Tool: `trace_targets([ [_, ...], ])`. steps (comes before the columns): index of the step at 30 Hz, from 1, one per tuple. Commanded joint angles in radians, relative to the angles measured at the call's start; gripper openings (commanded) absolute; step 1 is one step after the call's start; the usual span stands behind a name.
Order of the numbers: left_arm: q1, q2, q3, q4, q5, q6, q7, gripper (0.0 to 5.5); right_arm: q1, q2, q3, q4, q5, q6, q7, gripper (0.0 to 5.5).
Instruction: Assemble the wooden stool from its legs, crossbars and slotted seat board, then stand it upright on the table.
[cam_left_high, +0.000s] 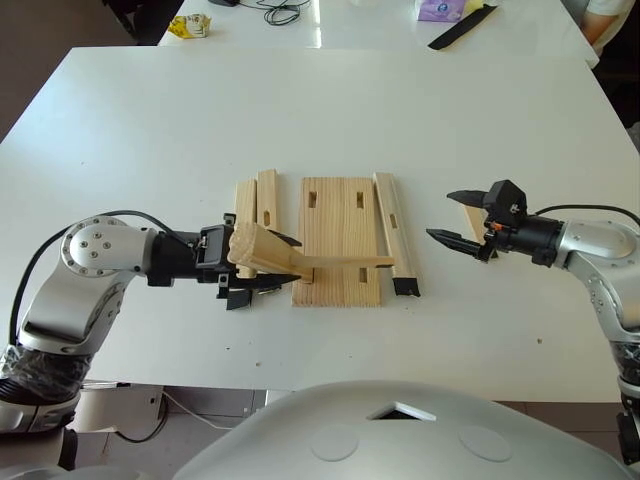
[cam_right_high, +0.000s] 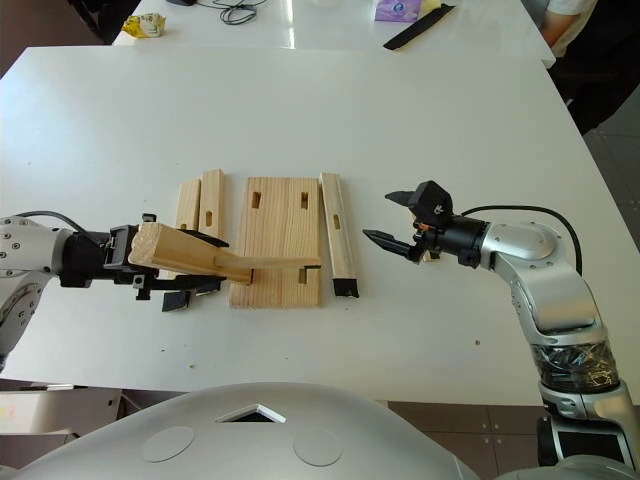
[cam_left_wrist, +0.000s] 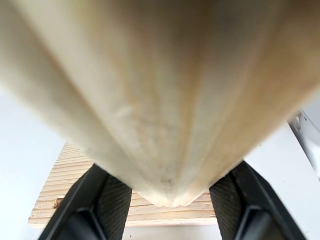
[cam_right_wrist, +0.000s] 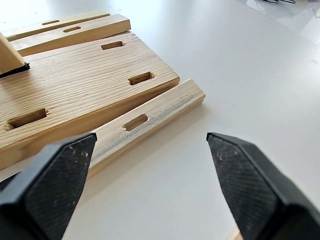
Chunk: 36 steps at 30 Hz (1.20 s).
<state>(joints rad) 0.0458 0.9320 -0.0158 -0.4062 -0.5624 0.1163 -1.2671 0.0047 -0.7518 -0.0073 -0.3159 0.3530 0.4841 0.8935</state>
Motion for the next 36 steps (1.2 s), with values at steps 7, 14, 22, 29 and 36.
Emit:
trace_targets([
  [7, 0.033, -0.034, -0.070, -0.001, 0.050, 0.042, 0.009, 2.06, -0.016, -0.013, 0.024, -0.006, -0.002, 0.009, 0.020, 4.07],
  [14, 0.101, -0.046, -0.093, -0.022, 0.080, 0.014, 0.046, 2.06, -0.028, -0.021, 0.028, 0.001, -0.001, 0.012, 0.039, 4.07],
  [22, 0.056, -0.035, -0.113, 0.031, 0.139, 0.079, 0.114, 2.78, -0.013, -0.017, 0.024, -0.010, -0.002, 0.016, 0.033, 4.07],
  [29, 0.094, -0.032, -0.086, 0.077, 0.225, -0.002, 0.113, 3.83, 0.005, -0.008, 0.022, -0.023, -0.001, 0.022, 0.020, 4.07],
  [36, 0.210, -0.011, 0.165, 0.069, 0.123, 0.062, 0.154, 4.18, 0.077, -0.012, -0.039, -0.051, 0.008, 0.021, -0.012, 4.07],
])
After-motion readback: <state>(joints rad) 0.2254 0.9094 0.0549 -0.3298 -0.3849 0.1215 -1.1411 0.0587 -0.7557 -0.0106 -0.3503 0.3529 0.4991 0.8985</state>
